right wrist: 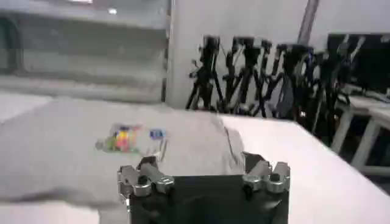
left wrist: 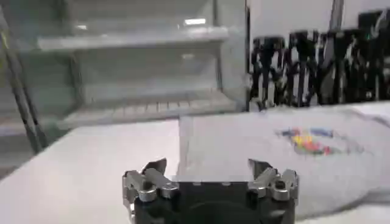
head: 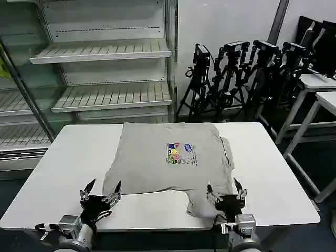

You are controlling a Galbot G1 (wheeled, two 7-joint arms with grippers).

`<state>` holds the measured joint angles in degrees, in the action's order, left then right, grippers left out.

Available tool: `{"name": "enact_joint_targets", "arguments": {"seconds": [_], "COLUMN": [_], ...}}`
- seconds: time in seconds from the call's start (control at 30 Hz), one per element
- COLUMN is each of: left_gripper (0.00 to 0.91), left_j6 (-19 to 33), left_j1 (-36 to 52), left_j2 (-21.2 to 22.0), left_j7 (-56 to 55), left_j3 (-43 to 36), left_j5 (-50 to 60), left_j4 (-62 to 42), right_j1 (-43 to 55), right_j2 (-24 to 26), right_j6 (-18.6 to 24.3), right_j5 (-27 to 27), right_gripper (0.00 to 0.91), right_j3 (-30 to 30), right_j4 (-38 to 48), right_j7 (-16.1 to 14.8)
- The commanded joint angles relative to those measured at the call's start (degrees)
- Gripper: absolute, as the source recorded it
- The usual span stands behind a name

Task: Fold and organize the clothes.

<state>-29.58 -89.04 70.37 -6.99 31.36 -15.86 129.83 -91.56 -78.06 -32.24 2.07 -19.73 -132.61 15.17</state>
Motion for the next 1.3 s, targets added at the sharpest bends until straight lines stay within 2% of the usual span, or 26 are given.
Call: {"name": "enact_joint_targets", "arguments": {"seconds": [0.03,0.37,0.4,0.43,0.47,0.5,1.1,1.3], "left_gripper": [0.907,0.907,0.484,0.020,0.020,0.020,0.020,0.020], "left_j6": [-3.6,-3.6,-3.6,-3.5,-3.5,-3.5,-3.7,-3.7], "left_j1": [1.6,4.1,4.2,4.3,4.3,4.4,4.0,2.9], "left_j2": [-4.7,-5.5,-5.5,-5.5,-5.5,-5.5,-5.5,-5.5], "left_j7": [-0.3,-1.3,-1.3,-1.3,-1.4,-1.4,-0.3,0.4], "left_j3": [0.6,-0.1,-0.2,-0.3,-0.4,-0.4,-0.9,-0.6], "left_j5": [-3.3,-4.4,-4.4,-4.9,-5.0,-5.5,-10.5,-10.7], "left_j4": [-5.9,-8.7,-8.8,-8.9,-9.0,-9.0,-9.1,-7.3], "right_j1": [-5.0,-7.0,-7.1,-7.2,-7.2,-7.1,-7.8,-8.5], "right_j2": [0.0,-0.5,-0.7,-0.9,-1.0,-1.1,-1.4,-1.5], "right_j6": [-0.8,-0.5,-0.5,-0.5,-0.6,-0.5,0.2,2.7], "right_j5": [-0.1,-0.1,-0.1,0.0,0.0,0.0,2.7,4.6], "right_gripper": [0.907,0.907,0.907,0.584,0.181,0.000,0.000,0.000], "right_j3": [-0.6,-0.3,-0.1,0.2,0.3,0.4,0.8,0.7], "right_j4": [1.1,1.5,1.6,1.6,1.6,1.7,0.8,-0.7], "right_j7": [0.1,0.2,0.3,0.3,0.4,0.5,0.9,1.9]}}
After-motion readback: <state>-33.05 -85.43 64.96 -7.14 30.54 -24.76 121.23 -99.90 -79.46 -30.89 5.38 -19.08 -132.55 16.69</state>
